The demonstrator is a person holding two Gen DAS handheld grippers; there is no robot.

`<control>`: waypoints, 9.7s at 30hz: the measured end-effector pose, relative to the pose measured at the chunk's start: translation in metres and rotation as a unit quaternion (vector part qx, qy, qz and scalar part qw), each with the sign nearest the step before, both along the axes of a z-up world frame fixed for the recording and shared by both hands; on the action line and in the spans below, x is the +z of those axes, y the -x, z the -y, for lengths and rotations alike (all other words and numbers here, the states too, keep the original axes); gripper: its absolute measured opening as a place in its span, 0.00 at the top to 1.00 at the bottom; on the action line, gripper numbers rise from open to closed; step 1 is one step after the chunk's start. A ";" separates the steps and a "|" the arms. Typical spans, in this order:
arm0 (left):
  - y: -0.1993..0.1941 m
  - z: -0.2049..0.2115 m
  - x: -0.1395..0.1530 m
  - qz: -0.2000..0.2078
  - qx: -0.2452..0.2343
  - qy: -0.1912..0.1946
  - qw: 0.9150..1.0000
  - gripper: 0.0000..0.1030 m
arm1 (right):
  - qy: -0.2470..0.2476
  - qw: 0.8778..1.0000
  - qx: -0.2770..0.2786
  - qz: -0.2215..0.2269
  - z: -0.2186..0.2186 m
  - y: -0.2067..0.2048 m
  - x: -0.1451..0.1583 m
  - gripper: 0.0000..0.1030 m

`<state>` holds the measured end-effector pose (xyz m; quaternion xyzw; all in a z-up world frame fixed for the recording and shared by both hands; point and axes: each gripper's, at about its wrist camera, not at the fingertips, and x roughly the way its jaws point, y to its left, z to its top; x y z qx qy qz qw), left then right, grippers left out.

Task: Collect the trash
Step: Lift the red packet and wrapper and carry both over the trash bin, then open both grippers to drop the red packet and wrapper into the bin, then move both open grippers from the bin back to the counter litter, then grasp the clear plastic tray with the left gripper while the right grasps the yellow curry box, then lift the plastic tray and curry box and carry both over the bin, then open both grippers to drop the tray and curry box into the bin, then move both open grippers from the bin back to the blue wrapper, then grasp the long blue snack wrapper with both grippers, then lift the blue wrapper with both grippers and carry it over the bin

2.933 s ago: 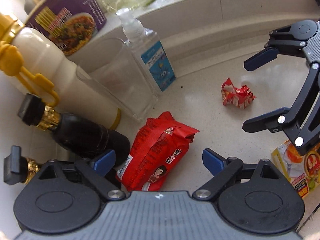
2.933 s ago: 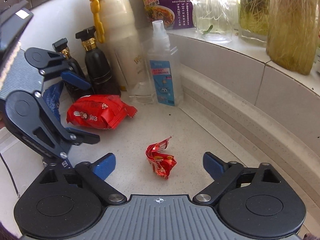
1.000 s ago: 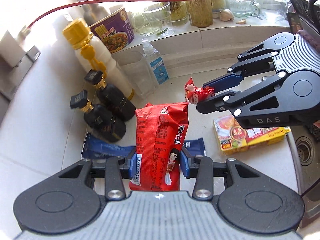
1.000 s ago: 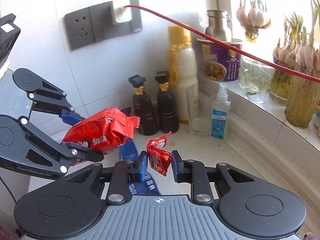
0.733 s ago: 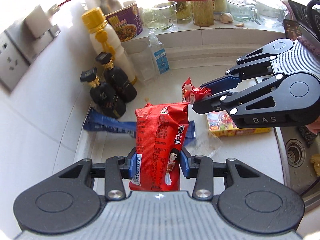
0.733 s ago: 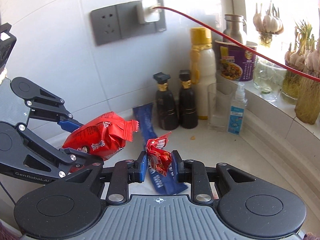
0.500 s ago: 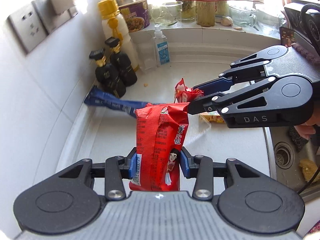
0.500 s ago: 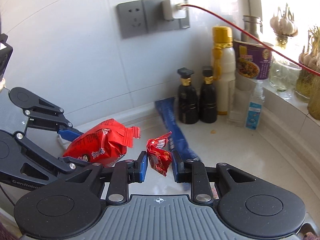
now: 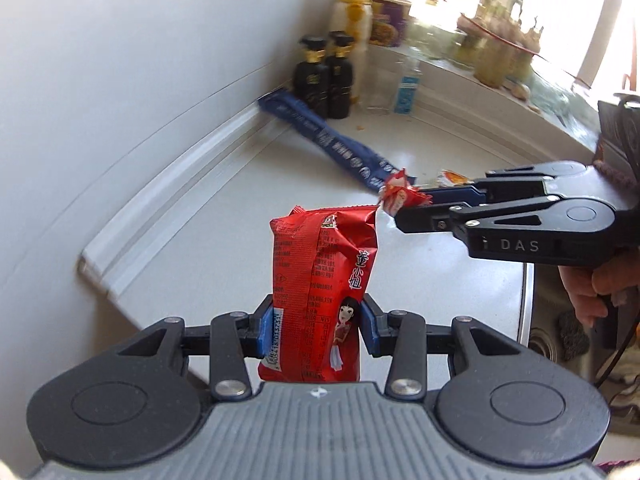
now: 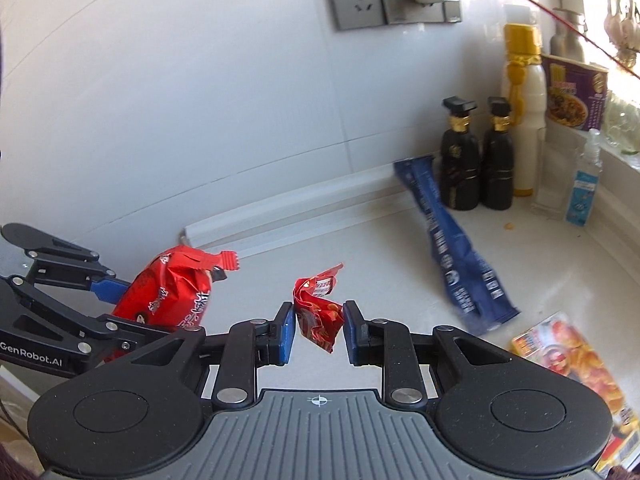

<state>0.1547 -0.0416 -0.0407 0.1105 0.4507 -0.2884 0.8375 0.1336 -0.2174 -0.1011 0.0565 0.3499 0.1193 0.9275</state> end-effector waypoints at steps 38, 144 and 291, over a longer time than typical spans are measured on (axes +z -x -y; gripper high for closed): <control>0.065 -0.209 -0.161 -0.149 0.332 0.097 0.926 0.62 | 0.038 0.967 0.211 -0.139 -0.234 -0.020 -0.107 0.72; -0.049 0.063 -0.084 0.029 -0.112 0.101 0.988 0.60 | 0.138 0.988 0.012 -0.070 0.097 0.002 -0.015 0.26; 0.009 -0.124 -0.066 -0.068 0.263 0.228 0.935 0.93 | 0.141 0.963 0.227 -0.027 -0.153 0.012 -0.044 0.64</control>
